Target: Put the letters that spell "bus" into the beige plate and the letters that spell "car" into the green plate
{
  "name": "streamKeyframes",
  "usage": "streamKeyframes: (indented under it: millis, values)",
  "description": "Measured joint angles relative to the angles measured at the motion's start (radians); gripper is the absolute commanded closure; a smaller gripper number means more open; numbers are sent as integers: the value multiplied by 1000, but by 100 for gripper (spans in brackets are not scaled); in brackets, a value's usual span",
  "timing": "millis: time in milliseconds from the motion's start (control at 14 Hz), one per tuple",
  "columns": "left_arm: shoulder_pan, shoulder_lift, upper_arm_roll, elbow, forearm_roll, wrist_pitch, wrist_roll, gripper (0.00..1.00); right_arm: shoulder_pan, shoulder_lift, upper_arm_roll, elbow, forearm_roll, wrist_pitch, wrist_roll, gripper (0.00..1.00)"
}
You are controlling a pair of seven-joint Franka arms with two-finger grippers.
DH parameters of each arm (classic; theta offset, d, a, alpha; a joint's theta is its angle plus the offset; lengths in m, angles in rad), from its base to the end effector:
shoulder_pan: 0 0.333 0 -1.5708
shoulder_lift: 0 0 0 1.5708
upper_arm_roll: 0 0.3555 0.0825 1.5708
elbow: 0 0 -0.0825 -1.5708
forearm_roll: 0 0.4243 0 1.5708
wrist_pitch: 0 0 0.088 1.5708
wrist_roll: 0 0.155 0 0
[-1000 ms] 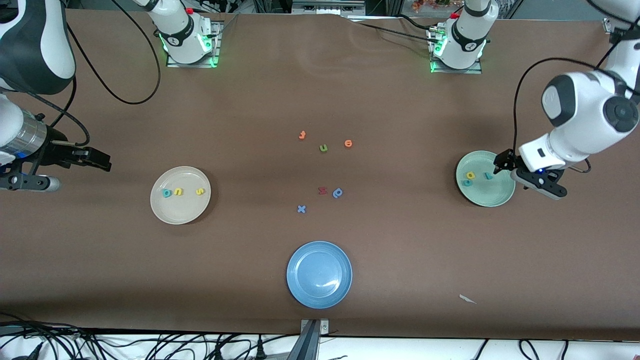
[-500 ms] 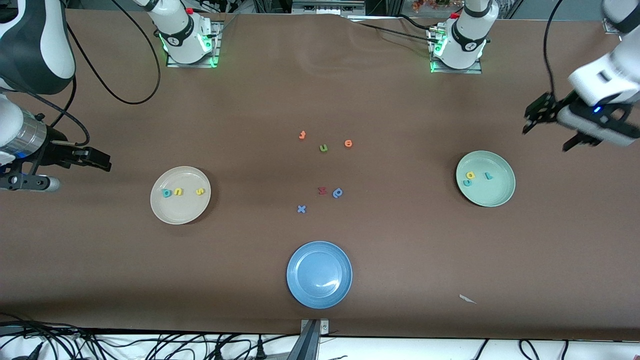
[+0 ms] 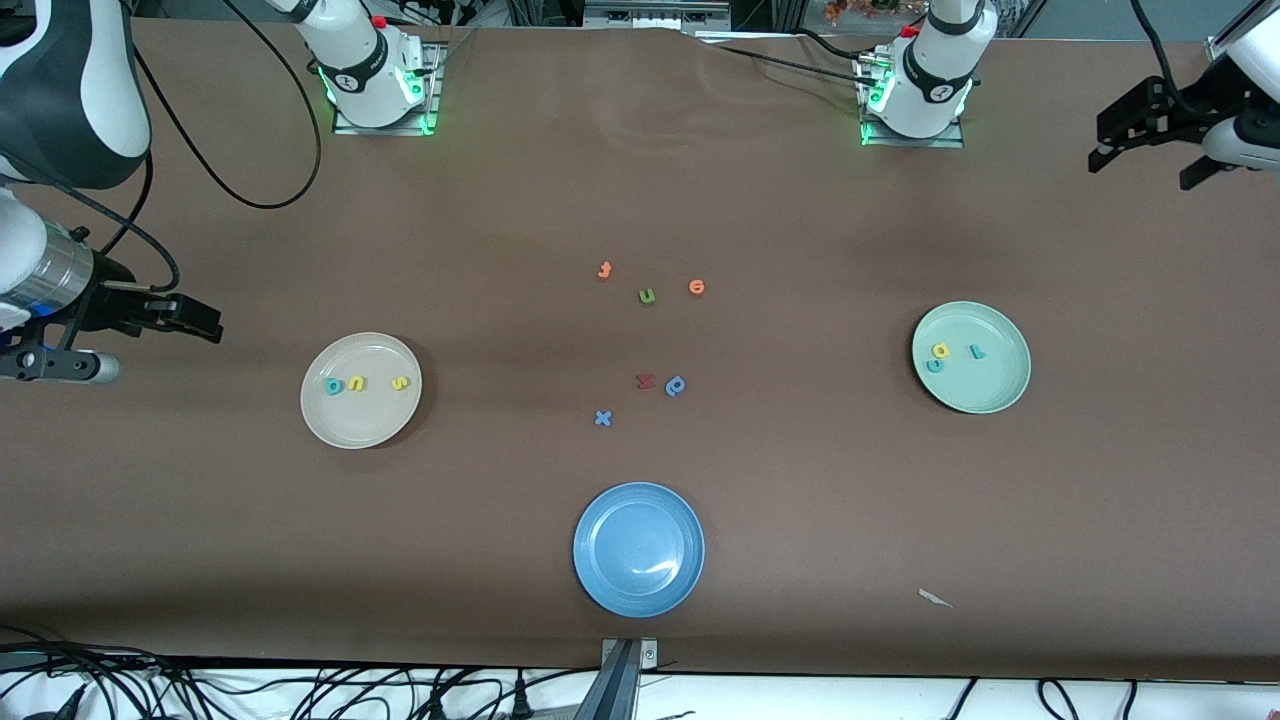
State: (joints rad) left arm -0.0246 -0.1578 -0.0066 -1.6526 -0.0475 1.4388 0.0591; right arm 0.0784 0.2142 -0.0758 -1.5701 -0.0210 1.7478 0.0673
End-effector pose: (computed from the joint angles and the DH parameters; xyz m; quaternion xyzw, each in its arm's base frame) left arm 0.5211 -0.0244 0.6520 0.9982 -0.0475 -0.0277 0.0235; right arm 0.6705 0.0026 0.4959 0.9992 -0.0296 -0.0173 0.0190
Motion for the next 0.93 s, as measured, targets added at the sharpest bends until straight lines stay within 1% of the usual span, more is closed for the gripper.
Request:
streamKeyframes:
  millis: [143, 286, 429, 714, 929]
  values:
    - [-4, 9, -33, 14, 0, -18, -86, 0, 0, 0, 0, 0, 0, 0, 0, 0]
    - [-8, 19, -52, 21, 1, -20, -126, 0, 0, 0, 0, 0, 1, 0, 0, 0]
    - [-7, 38, -48, 26, 3, -20, -130, 0, 0, 0, 0, 0, 2, 0, 0, 0]
    - [-6, 117, -44, 100, 3, -21, -130, 0, 0, 0, 0, 0, 3, 0, 0, 0]
    - [-7, 130, -46, 114, 3, -25, -130, 0, 0, 0, 0, 0, 4, 0, 0, 0]
